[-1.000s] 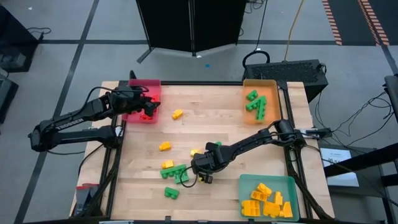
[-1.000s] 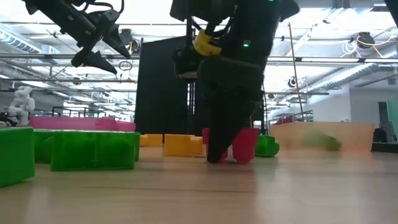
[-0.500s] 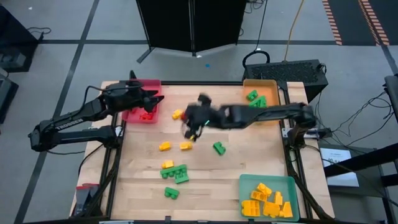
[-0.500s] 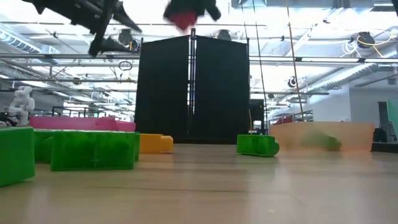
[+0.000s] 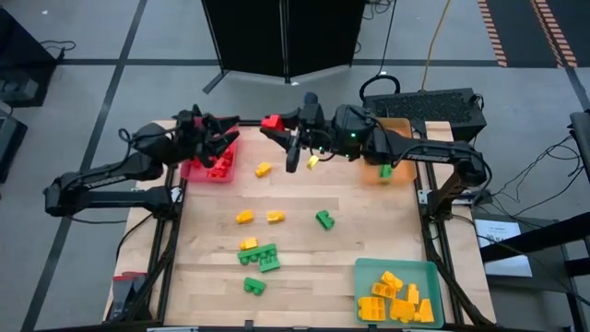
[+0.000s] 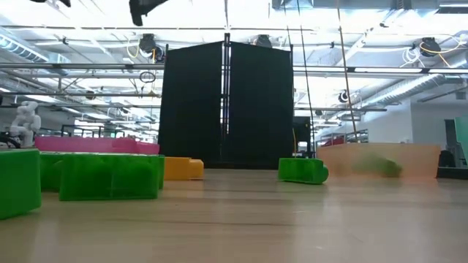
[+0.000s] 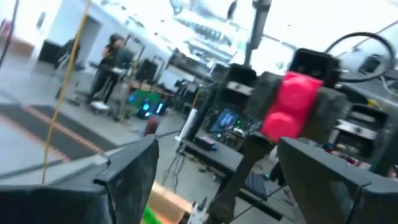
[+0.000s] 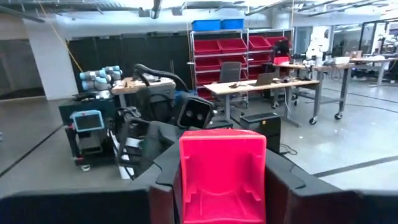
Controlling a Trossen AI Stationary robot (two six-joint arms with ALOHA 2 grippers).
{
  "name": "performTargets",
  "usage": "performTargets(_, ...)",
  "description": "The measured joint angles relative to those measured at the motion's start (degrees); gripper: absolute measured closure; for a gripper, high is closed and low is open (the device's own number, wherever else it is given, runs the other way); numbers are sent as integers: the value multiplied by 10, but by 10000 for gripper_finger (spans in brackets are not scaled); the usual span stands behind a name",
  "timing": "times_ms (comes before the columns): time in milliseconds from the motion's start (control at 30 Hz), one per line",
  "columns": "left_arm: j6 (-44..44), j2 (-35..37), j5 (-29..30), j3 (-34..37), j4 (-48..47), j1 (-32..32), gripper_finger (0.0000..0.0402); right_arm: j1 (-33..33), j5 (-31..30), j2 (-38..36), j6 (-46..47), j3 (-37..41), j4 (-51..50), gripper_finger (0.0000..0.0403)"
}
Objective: Sort blocks
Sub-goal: Put the red game piece into the red bin
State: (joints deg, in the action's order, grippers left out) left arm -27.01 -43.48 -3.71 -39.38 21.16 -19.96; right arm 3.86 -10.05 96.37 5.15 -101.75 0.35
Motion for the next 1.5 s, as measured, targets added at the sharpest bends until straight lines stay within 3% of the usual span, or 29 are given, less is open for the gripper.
performTargets(500,47,-83,-110,0,135,42,73,11,60,30,22,0,55,288)
performTargets(1500,49,-122,-138,0,157,47,73,10,117,76,64,0,88,288)
